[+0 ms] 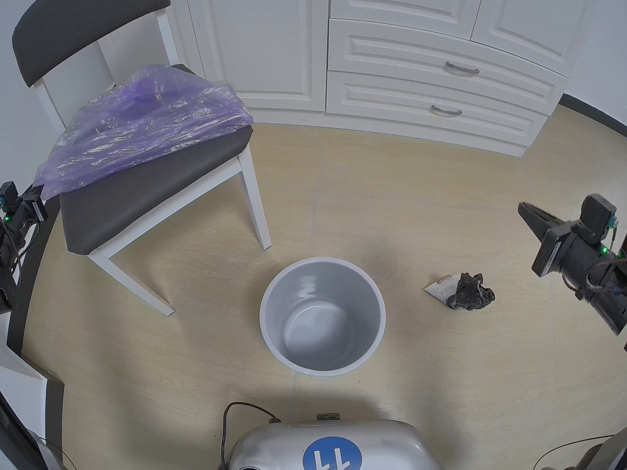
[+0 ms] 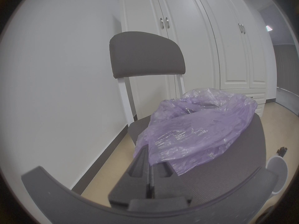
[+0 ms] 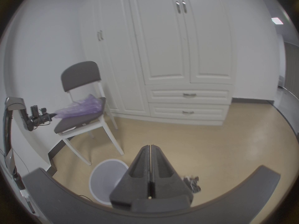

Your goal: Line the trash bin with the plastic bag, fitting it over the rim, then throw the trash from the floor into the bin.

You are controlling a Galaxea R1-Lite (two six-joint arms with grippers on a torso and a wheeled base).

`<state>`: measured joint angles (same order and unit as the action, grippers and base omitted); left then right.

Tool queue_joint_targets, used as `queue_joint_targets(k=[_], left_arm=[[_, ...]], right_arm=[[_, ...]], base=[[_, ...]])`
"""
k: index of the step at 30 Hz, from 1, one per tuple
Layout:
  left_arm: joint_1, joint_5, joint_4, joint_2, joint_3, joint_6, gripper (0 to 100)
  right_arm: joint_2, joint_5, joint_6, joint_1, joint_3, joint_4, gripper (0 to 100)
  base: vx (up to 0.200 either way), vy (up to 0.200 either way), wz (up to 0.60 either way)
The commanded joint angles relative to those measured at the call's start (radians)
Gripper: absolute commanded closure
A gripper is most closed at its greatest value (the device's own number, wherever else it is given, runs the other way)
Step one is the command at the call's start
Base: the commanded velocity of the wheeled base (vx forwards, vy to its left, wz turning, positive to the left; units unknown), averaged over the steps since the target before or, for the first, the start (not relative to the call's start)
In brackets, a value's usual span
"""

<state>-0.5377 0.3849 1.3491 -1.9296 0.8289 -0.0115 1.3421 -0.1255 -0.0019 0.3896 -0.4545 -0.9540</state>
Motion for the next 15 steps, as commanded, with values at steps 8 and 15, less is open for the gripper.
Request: queue_joint_targets(k=[8,15], left_arm=[[0.042,0.012,0.025,0.129,-0.151,-0.071,100],[0.154,0.011,0.019,0.170,-0.157,-0.111,100]], right_arm=[[0.068,-0.039,0.062,0.084,-0.079,-0.022,100],[0.101,-0.077,0.118,0.103,-0.112,-0.025,100]], base=[[0.000,0.000,0.00],[0.000,0.000,0.00]])
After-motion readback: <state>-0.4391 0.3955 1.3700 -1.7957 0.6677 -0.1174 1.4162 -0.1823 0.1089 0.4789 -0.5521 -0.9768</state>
